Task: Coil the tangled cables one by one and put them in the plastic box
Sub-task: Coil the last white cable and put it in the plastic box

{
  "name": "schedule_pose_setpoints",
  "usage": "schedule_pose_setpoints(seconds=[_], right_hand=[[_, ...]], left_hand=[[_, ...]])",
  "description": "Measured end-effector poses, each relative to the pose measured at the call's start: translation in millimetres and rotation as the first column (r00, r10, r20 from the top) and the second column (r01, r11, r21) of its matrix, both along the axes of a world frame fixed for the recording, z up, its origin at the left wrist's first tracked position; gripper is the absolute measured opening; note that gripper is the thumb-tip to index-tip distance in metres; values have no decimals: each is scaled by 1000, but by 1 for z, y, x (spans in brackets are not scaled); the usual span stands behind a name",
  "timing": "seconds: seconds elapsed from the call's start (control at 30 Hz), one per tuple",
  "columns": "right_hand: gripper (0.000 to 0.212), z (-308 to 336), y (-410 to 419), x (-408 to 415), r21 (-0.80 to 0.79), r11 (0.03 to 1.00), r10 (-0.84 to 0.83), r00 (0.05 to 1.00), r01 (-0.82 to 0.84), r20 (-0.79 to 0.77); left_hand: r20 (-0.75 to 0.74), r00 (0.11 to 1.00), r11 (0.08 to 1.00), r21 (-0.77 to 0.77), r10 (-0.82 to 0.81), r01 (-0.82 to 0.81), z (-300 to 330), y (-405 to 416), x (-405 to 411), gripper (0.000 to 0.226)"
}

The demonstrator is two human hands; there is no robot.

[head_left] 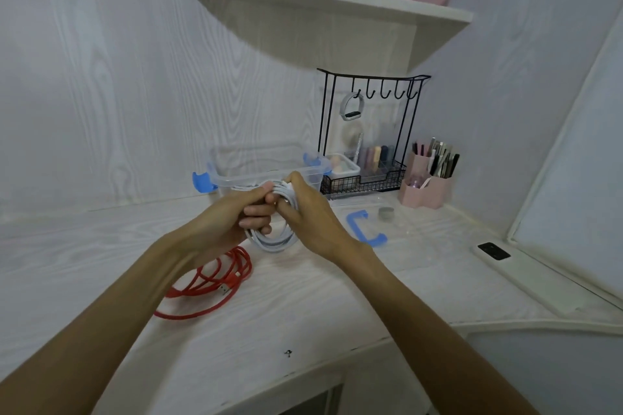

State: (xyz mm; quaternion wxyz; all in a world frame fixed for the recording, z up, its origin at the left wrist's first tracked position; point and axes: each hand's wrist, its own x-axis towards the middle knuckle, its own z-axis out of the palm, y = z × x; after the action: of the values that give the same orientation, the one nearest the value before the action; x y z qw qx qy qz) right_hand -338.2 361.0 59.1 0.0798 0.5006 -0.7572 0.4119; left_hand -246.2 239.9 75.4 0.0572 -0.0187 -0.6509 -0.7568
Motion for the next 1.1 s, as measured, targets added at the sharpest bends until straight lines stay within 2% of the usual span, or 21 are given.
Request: schedule_pose_setpoints(seconds=[0.07,0.1,0.13,0.17,0.2,0.23,0.27,0.3,0.33,0.37,0.43,0.5,0.57,0.67,0.73,0.83,0.97,1.0,1.03,1.1], right_hand=[[19,8,11,-13,155,978,113,981,-138,158],[25,14,21,-24,294,921,165,939,-256,302],[36,21,33,-39,415,837,154,882,-355,445],[48,27,47,-56,473,791,97,843,-388,529],[54,29,60,-75,511,803,3,858,-308,514],[53,27,72,-95,556,824,-128,920,-109,370],[48,23,81,-114,588,792,-281,952,160,119],[44,16,87,-129,611,691,-396,909,386,-127],[41,8,92,-141,641,573,-446,850,511,-279],[39,-3,94,-148,679,481,-461,819,554,-342],[30,-21,96,-156,703,409,-486,791,582,-372],[25,-28,99,-156,623,460,-535,757,633,-374],[28,-29,102,-156,536,585,-533,787,608,-311],[27,-14,96,-145,442,836,-338,939,326,-54],[27,2,89,-130,373,905,-248,966,203,75],[29,19,80,-110,396,918,-149,941,17,305],[31,39,68,-90,378,871,60,829,-315,555],[30,42,64,-89,415,848,47,826,-331,562],[26,43,61,-91,491,828,-12,867,-271,498],[19,38,61,-100,671,740,-215,960,41,179]], left_hand=[[61,996,997,-56,58,-54,2,2,-4,35],[80,991,989,-107,112,-103,3,0,-7,36],[86,982,977,-148,170,-156,2,-3,-9,37],[83,971,963,-174,224,-207,2,-6,-11,37],[82,959,950,-181,271,-253,1,-11,-12,37],[82,949,941,-181,304,-286,0,-16,-12,37],[80,943,934,-186,324,-305,-3,-21,-12,37],[76,940,928,-203,333,-313,-5,-25,-12,37],[71,940,923,-227,334,-311,-8,-27,-12,37],[62,941,920,-242,333,-309,-12,-29,-12,36],[48,942,919,-239,332,-312,-16,-33,-12,35],[51,940,919,-235,338,-318,-16,-36,-12,35],[64,937,917,-239,344,-320,-13,-37,-10,36],[64,924,880,-334,378,-337,-8,-36,-7,38],[42,916,849,-395,400,-352,-6,-35,-6,38],[13,918,819,-457,396,-347,-5,-30,-4,40],[2,916,806,-477,401,-352,-6,-18,-7,40],[3,915,807,-472,403,-354,-6,-14,-7,39],[6,914,809,-466,407,-357,-5,-12,-7,38],[14,915,813,-464,404,-352,-3,-10,-5,38]])
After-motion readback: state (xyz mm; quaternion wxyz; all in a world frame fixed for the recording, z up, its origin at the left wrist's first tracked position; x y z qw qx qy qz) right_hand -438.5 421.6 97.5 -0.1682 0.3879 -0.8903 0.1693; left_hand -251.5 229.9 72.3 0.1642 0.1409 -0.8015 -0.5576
